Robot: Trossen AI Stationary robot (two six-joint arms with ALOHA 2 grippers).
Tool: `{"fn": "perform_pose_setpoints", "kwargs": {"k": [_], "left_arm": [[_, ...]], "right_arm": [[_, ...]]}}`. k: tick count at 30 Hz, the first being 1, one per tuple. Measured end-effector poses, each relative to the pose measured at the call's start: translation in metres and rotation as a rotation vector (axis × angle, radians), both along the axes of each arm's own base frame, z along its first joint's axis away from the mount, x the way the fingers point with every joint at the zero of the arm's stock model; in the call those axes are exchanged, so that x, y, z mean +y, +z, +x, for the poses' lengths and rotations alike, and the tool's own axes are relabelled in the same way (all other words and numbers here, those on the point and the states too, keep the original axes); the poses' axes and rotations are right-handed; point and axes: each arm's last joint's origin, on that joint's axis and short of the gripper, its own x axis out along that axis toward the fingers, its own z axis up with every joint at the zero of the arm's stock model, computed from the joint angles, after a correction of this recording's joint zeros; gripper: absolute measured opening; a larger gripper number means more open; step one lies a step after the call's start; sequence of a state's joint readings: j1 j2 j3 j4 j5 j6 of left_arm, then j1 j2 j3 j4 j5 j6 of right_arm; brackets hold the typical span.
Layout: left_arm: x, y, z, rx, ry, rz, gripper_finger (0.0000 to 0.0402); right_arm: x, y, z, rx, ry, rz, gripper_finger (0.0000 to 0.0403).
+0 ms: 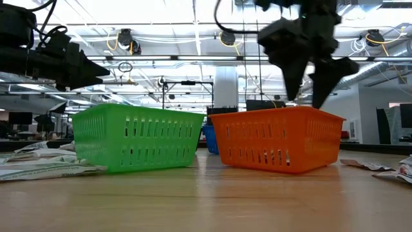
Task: Pick & Place First Aid Supplies
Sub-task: Put the orange ointment pack into the orange bin
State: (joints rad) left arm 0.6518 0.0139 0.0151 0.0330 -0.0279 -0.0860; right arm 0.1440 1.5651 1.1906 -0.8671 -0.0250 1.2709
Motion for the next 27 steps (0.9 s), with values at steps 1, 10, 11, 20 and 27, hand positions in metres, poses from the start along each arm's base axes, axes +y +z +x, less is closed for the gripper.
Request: {"fn": "perform_pose_setpoints", "kwargs": {"k": [1, 10, 11, 20, 27], "left_arm": [[0.000, 0.000, 0.000, 0.000, 0.000, 0.000, 0.0324], [0.000, 0.000, 0.000, 0.000, 0.000, 0.000, 0.0324], [0.000, 0.000, 0.000, 0.000, 0.000, 0.000, 0.0324], [0.000, 0.000, 0.000, 0.000, 0.000, 0.000, 0.0324], [0.000, 0.000, 0.000, 0.000, 0.000, 0.000, 0.0324]], "right_arm": [[-0.001, -0.002, -0.006, 0.009, -0.021, 0.004, 0.0260], [-0.007, -0.016, -0.062, 0.141, -0.178, 0.015, 0.0260], [-0.006, -0.018, -0.069, 0.166, -0.189, 0.011, 0.0260], [-0.004, -0.034, -0.113, 0.325, -0.285, -0.020, 0.0260], [-0.001, -0.053, -0.133, 0.424, -0.305, 0.027, 0.0260]]}}
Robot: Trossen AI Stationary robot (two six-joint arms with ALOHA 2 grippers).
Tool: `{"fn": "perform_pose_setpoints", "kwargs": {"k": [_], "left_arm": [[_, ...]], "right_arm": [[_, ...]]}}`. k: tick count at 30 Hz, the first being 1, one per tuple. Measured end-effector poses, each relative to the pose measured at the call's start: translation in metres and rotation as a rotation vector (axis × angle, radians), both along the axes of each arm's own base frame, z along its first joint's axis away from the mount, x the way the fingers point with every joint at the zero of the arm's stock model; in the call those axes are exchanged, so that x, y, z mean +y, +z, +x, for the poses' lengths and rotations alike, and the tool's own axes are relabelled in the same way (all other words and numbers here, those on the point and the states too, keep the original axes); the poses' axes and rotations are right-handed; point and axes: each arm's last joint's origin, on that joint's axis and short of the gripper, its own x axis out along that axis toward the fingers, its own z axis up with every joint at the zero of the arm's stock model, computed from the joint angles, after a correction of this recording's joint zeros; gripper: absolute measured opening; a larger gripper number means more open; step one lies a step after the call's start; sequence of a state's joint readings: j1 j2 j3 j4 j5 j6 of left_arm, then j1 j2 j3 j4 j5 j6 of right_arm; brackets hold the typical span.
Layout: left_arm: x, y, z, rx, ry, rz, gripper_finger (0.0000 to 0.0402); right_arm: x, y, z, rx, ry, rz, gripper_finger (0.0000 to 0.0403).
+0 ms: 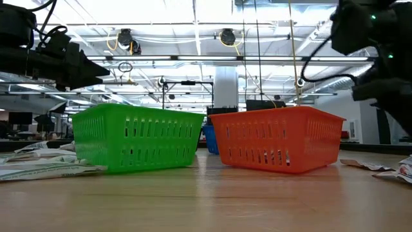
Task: Pick & Place First Aid Supplies
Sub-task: Put the orange ointment pack into the orange bin
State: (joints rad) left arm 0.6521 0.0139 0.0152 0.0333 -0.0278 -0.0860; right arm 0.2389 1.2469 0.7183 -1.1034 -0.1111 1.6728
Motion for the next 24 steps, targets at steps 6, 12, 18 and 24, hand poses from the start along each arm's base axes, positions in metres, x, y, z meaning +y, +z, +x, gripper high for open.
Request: {"fn": "perform_pose_setpoints", "kwargs": {"k": [6, 12, 18, 24], "left_arm": [[0.000, 0.000, 0.000, 0.000, 0.000, 0.000, 0.0324], [0.000, 0.000, 0.000, 0.000, 0.000, 0.000, 0.0324], [0.000, 0.000, 0.000, 0.000, 0.000, 0.000, 0.0324], [0.000, 0.000, 0.000, 0.000, 0.000, 0.000, 0.0324]], "right_arm": [[0.004, -0.013, -0.007, 0.023, 0.004, 0.053, 0.0260], [0.005, -0.028, -0.007, -0.014, -0.009, 0.110, 0.0260], [0.007, -0.036, -0.005, -0.039, -0.005, 0.159, 0.0237], [0.007, -0.037, -0.003, -0.067, -0.002, 0.168, 0.0154]]}}
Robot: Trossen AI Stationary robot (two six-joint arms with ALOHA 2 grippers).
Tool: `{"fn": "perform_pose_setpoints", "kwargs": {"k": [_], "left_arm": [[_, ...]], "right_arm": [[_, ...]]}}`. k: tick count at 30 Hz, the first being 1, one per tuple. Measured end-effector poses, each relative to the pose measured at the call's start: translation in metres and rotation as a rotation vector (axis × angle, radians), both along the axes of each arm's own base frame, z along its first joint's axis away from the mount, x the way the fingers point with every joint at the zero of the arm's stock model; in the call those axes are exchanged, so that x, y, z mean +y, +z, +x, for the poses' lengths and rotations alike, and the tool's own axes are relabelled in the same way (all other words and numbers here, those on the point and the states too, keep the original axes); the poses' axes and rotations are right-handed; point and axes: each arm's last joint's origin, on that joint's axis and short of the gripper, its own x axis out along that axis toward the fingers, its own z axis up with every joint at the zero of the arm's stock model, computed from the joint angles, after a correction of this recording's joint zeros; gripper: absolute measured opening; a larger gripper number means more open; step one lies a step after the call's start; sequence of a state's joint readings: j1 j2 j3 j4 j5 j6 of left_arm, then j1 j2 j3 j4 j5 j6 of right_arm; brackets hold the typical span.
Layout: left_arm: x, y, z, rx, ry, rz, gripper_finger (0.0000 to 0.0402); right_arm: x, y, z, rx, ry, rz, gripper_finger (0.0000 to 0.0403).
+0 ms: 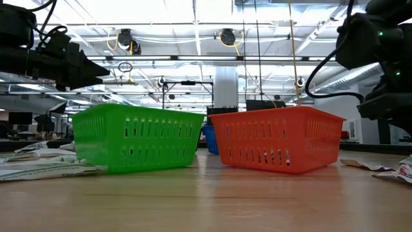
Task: Pick & Place First Aid Supplies
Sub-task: Put the orange ointment pack into the orange bin
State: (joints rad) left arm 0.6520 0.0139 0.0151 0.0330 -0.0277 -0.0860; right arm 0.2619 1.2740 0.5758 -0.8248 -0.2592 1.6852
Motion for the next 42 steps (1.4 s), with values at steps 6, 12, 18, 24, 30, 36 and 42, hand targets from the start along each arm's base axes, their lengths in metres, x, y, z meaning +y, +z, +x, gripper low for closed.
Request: {"fn": "perform_pose_setpoints", "kwargs": {"k": [6, 12, 18, 24, 30, 36, 42], "left_arm": [[0.000, 0.000, 0.000, 0.000, 0.000, 0.000, 0.0324], [0.000, 0.000, 0.000, 0.000, 0.000, 0.000, 0.0324], [0.000, 0.000, 0.000, 0.000, 0.000, 0.000, 0.0324], [0.000, 0.000, 0.000, 0.000, 0.000, 0.000, 0.0324], [0.000, 0.000, 0.000, 0.000, 0.000, 0.000, 0.0324], [0.000, 0.000, 0.000, 0.000, 0.000, 0.000, 0.0324], [0.000, 0.000, 0.000, 0.000, 0.000, 0.000, 0.0324]], "right_arm": [[0.001, 0.000, 0.003, -0.029, 0.004, 0.012, 0.0054], [-0.004, 0.003, 0.005, -0.037, 0.060, 0.006, 0.0011], [-0.013, 0.019, 0.010, -0.034, 0.183, -0.002, 0.0005], [-0.019, 0.036, 0.019, -0.085, 0.374, 0.019, 0.0007], [-0.024, 0.057, 0.030, -0.183, 0.607, 0.036, 0.0003], [-0.026, 0.077, 0.046, -0.319, 0.909, 0.034, 0.0002], [-0.023, 0.091, 0.075, -0.405, 1.129, 0.025, 0.0002]]}}
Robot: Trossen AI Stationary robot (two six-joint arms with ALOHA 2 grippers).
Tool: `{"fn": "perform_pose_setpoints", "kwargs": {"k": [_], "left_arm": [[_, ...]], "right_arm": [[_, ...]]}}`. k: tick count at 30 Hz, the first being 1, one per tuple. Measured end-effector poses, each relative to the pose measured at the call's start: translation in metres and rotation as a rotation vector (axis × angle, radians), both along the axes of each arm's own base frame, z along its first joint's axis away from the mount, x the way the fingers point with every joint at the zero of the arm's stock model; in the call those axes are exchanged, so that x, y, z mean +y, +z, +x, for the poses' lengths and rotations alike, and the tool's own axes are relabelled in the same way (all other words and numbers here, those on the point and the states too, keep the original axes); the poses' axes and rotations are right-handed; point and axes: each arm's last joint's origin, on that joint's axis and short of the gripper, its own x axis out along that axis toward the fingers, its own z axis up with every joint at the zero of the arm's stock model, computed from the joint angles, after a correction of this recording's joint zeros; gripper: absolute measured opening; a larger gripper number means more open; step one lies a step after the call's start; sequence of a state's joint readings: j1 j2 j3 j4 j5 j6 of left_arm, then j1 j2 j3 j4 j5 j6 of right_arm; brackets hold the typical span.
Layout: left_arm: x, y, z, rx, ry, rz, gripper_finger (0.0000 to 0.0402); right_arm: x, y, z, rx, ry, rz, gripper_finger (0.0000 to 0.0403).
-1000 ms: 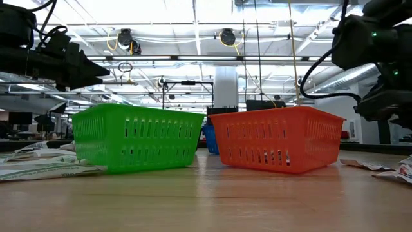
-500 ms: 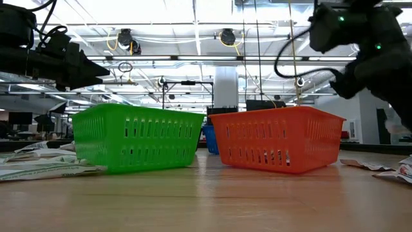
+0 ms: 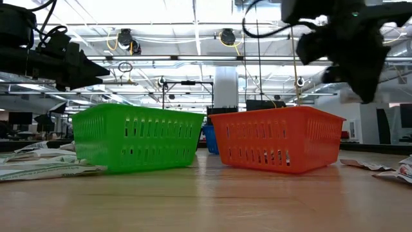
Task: Pick & Place First Aid Supplies
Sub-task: Put the orange ointment pack into the orange bin
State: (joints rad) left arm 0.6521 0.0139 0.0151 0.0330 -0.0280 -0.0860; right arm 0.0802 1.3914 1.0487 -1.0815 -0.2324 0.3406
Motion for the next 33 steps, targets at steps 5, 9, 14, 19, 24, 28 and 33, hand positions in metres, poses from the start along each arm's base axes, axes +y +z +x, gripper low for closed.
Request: {"fn": "perform_pose_setpoints", "kwargs": {"k": [5, 9, 14, 19, 24, 28, 33], "left_arm": [[0.000, 0.000, 0.000, 0.000, 0.000, 0.000, 0.0324], [0.000, 0.000, 0.000, 0.000, 0.000, 0.000, 0.0324], [0.000, 0.000, 0.000, 0.000, 0.000, 0.000, 0.0324], [0.000, 0.000, 0.000, 0.000, 0.000, 0.000, 0.0324], [0.000, 0.000, 0.000, 0.000, 0.000, 0.000, 0.0324], [0.000, 0.000, 0.000, 0.000, 0.000, 0.000, 0.0324], [0.000, 0.000, 0.000, 0.000, 0.000, 0.000, 0.0324]], "right_arm": [[0.003, 0.007, 0.030, -0.045, 0.075, -0.002, 0.0002], [0.004, 0.010, 0.054, -0.071, 0.115, -0.005, 0.0002], [0.011, 0.012, 0.084, -0.106, 0.169, -0.007, 0.0002], [0.023, 0.000, 0.109, -0.135, 0.213, -0.006, 0.0002], [0.036, -0.022, 0.122, -0.128, 0.247, -0.003, 0.0002], [0.041, -0.038, 0.128, -0.105, 0.252, -0.003, 0.0005], [0.041, -0.043, 0.130, -0.099, 0.241, -0.003, 0.0016]]}}
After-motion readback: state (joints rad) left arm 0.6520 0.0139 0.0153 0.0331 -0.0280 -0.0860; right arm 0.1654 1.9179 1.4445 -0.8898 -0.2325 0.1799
